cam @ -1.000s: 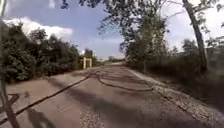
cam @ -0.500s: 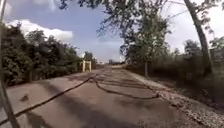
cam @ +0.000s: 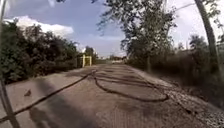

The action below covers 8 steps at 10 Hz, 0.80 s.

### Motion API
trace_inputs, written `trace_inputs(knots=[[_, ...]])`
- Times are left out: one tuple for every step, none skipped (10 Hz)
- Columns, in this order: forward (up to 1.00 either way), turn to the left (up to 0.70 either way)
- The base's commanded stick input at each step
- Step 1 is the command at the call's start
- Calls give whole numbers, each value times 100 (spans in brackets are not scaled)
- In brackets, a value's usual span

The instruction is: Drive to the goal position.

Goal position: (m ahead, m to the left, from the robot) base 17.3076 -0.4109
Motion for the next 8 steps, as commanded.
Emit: trace_inputs(knots=[[70,0],[70,0],[70,0],[70,0],[70,0],[70,0],[70,0],[70,0]])
